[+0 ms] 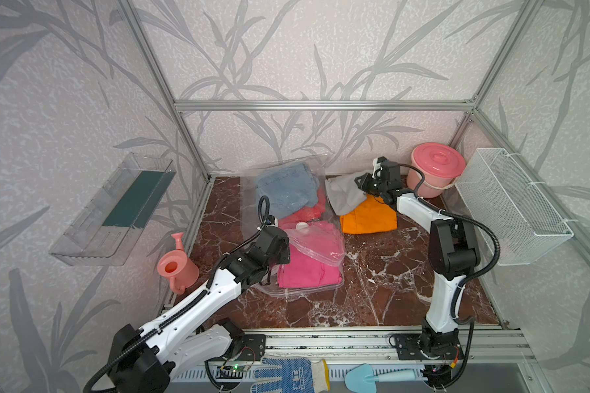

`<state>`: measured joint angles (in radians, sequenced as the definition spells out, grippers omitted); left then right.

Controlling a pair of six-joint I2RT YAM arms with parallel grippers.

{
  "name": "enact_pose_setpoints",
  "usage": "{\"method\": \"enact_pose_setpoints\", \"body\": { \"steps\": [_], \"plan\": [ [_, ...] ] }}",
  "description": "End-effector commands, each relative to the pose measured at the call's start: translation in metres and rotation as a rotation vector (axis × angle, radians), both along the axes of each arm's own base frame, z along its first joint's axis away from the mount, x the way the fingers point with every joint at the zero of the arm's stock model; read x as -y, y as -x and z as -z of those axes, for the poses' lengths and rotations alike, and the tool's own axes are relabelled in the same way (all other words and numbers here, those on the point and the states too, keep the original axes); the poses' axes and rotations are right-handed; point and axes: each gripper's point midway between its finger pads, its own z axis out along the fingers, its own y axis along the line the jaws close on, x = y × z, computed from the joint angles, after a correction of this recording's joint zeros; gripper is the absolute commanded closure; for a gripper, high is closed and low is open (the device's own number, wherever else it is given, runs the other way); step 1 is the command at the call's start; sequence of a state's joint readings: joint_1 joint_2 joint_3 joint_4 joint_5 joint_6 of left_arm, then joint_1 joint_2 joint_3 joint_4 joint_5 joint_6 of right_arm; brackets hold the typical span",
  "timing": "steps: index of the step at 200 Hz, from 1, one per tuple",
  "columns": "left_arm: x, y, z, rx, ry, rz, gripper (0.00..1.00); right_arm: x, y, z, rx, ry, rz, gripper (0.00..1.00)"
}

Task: Take the trousers out of the vacuum bag
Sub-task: Place the trousers at the center of the board.

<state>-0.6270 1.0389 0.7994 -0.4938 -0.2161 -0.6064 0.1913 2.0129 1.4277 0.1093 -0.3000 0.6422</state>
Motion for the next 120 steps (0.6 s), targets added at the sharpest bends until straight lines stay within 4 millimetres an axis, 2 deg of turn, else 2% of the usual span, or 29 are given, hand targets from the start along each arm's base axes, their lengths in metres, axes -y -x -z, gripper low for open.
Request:
{"method": "enact_pose_setpoints", "body": {
  "steps": [1,9,49,74,84,101,120],
  "plan": [
    [-0.005,-0.003,-0.011,0.027,0.009,-0.031,1.0,0.022,0.012,-0.014,0.055,-0.042,0.052,0.96],
    [-0.005,-0.003,-0.01,0.026,0.01,-0.03,1.0,0.028,0.019,-0.004,0.036,-0.053,0.07,0.96],
    [-0.003,-0.005,-0.012,0.027,0.013,-0.026,1.0,0.037,0.038,0.016,-0.005,-0.068,0.096,0.92],
    [-0.002,-0.005,-0.013,0.028,0.014,-0.025,1.0,0.045,0.045,0.027,-0.022,-0.057,0.131,0.84],
    [-0.003,-0.005,-0.013,0.028,0.014,-0.026,1.0,0.048,0.046,0.026,-0.024,-0.051,0.138,0.77],
    [-0.003,-0.004,-0.013,0.026,0.011,-0.025,1.0,0.052,0.047,0.018,-0.021,-0.034,0.153,0.55],
    [-0.003,-0.004,-0.013,0.027,0.013,-0.026,1.0,0.061,0.052,0.008,-0.021,-0.016,0.188,0.43]
  ]
}}
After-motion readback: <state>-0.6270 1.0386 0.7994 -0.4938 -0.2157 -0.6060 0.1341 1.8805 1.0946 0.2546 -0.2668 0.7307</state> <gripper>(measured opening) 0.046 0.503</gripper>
